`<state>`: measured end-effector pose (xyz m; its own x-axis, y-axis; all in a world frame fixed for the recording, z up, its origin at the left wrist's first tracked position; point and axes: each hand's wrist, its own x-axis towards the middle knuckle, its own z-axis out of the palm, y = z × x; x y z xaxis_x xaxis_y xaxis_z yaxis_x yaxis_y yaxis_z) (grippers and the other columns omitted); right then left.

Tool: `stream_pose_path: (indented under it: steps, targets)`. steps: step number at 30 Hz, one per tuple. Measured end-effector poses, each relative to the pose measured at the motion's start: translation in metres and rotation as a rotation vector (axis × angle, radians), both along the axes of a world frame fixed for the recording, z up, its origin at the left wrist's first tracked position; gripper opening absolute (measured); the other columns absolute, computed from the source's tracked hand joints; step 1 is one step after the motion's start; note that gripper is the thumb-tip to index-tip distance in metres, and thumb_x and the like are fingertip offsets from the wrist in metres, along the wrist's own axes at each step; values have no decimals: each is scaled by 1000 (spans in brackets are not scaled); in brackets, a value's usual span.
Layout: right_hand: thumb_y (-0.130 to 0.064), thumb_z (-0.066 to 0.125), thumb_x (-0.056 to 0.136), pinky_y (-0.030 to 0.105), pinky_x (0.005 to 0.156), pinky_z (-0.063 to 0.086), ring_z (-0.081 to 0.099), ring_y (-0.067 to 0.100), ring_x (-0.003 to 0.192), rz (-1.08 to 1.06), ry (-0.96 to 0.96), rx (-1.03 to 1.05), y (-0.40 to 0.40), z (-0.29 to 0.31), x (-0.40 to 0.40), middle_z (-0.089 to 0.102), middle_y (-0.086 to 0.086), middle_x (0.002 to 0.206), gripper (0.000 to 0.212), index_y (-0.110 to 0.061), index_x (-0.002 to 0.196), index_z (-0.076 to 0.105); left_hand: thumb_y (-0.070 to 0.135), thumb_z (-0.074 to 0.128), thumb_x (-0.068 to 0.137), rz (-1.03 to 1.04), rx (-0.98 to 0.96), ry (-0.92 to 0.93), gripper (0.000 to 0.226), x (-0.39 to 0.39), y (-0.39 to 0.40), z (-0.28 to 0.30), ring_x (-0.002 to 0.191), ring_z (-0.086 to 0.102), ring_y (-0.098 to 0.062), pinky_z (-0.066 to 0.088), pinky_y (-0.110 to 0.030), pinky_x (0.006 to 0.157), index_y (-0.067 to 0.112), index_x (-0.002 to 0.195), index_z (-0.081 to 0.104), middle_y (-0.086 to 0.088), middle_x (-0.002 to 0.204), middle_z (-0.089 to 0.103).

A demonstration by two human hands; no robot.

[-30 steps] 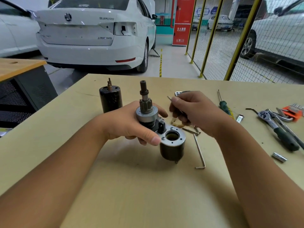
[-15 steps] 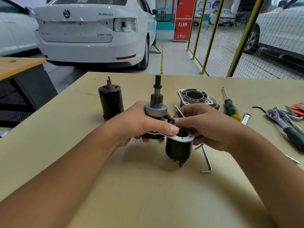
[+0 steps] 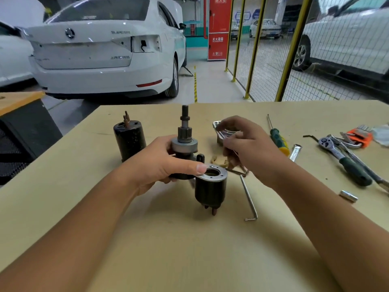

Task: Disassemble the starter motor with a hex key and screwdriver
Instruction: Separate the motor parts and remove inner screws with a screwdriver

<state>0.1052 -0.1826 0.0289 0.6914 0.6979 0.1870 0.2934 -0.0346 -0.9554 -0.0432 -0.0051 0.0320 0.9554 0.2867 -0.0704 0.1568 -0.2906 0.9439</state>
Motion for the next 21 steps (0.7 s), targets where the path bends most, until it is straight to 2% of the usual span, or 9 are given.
stream_pose_path:
  steps: [3, 6, 8, 10, 13, 17, 20, 21]
  targets:
    - [6, 43, 82, 33, 57, 54, 61, 27, 61, 90, 228, 192, -1, 1, 2, 70, 16, 76, 38, -9, 87, 78, 47, 95, 52, -8, -57, -19, 63, 2, -3, -3, 74, 59, -12, 40, -27, 58, 27, 106, 71, -4, 98, 68]
    - [11, 51, 71, 36, 64, 57, 66, 28, 67, 180, 371, 409, -4, -1, 7, 70, 19, 82, 38, -7, 88, 79, 38, 94, 54, -17, -105, -41, 60, 3, -5, -5, 82, 64, -15, 44, -36, 70, 25, 107, 70, -5, 99, 70]
    - [2, 68, 78, 36, 66, 57, 67, 29, 70, 226, 401, 441, -6, -2, 10, 72, 17, 89, 22, -9, 94, 79, 30, 94, 54, -44, -156, -64, 63, 3, -5, -6, 92, 68, -23, 50, -43, 79, 21, 111, 69, -16, 108, 70]
    - [-13, 74, 85, 35, 64, 57, 66, 28, 69, 219, 372, 394, -6, -3, 10, 72, 19, 92, 17, -7, 100, 76, 24, 93, 51, -50, -216, -72, 65, 2, -2, -7, 100, 70, -29, 54, -45, 84, 25, 111, 70, -18, 117, 68]
    - [-23, 69, 85, 31, 58, 54, 58, 24, 61, 124, 335, 305, -4, -6, 7, 67, 14, 81, 23, -5, 98, 77, 28, 94, 50, -28, -218, -61, 68, 1, 4, -9, 98, 67, -26, 49, -41, 78, 33, 113, 68, -17, 120, 66]
    - [-13, 67, 94, 30, 60, 54, 57, 20, 61, 76, 318, 242, 1, -11, -1, 61, 8, 70, 16, -1, 94, 76, 40, 91, 64, -41, -156, -43, 58, -1, 13, -10, 84, 63, -16, 42, -30, 65, 38, 116, 65, -12, 120, 67]
    - [-6, 68, 94, 39, 65, 57, 60, 24, 62, 101, 320, 195, 4, -13, -6, 65, 11, 72, 9, -2, 102, 71, 40, 86, 70, -82, -146, -10, 52, -2, 20, -8, 79, 59, -15, 37, -26, 59, 36, 117, 66, -10, 114, 67]
    - [-3, 70, 91, 43, 66, 57, 61, 26, 62, 101, 313, 185, 5, -14, -7, 66, 13, 74, 17, -5, 108, 68, 38, 85, 71, -101, -147, -2, 51, -3, 21, -8, 79, 57, -15, 34, -26, 57, 33, 118, 66, -10, 111, 66]
